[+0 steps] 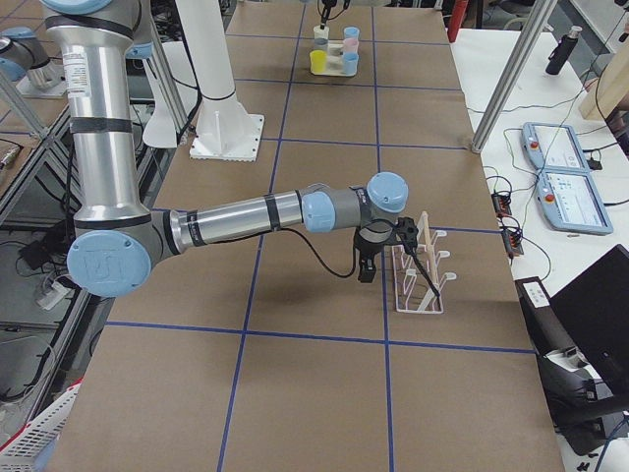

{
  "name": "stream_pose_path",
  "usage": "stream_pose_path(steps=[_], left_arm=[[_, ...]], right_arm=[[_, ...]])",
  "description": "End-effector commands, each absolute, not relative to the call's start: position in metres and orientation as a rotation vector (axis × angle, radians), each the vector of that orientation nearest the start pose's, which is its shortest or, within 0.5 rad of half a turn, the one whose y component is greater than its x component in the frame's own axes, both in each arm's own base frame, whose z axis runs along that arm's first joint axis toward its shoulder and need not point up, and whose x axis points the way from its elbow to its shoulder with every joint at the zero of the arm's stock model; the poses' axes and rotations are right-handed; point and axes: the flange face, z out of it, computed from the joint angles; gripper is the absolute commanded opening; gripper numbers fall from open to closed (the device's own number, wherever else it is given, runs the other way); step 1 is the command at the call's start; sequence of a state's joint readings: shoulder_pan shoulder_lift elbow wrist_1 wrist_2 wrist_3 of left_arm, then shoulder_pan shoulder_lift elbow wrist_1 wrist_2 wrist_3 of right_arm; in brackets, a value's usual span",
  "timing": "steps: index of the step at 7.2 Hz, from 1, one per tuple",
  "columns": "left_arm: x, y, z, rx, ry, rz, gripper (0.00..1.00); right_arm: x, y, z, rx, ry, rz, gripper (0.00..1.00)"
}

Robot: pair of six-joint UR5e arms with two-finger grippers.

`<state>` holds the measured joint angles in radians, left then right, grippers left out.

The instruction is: Transfer IKEA cup to right arm and place on rack

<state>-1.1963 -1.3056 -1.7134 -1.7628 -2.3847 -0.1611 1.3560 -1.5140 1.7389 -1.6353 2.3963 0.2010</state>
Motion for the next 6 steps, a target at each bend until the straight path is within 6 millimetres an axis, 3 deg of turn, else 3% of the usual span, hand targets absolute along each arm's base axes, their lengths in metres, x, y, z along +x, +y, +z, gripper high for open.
stream_pose_path(steps=[1,2,3,4,6], left_arm=[[0.044,-0.368,0.654,-0.085,0.818,0.158,0.0],[-0.01,-0.37,0.646,-0.012,0.824,0.024,0.0],[-0.016,-0.375,0.627,-0.008,0.824,-0.002,0.0],[-0.014,-0.397,0.583,-0.008,0.83,-0.021,0.0],[0.002,-0.439,0.498,-0.06,0.983,-0.213,0.0]], right_arm=[[-0.053,-0.519,0.547,-0.018,-0.838,-0.084,0.99],[-0.057,-0.521,0.546,-0.024,-0.857,-0.089,0.99],[-0.061,-0.529,0.534,-0.016,-0.897,-0.1,0.99],[-0.064,-0.532,0.522,-0.004,-0.917,-0.11,0.99],[-0.093,-0.541,0.488,0.107,-0.956,-0.178,0.99]])
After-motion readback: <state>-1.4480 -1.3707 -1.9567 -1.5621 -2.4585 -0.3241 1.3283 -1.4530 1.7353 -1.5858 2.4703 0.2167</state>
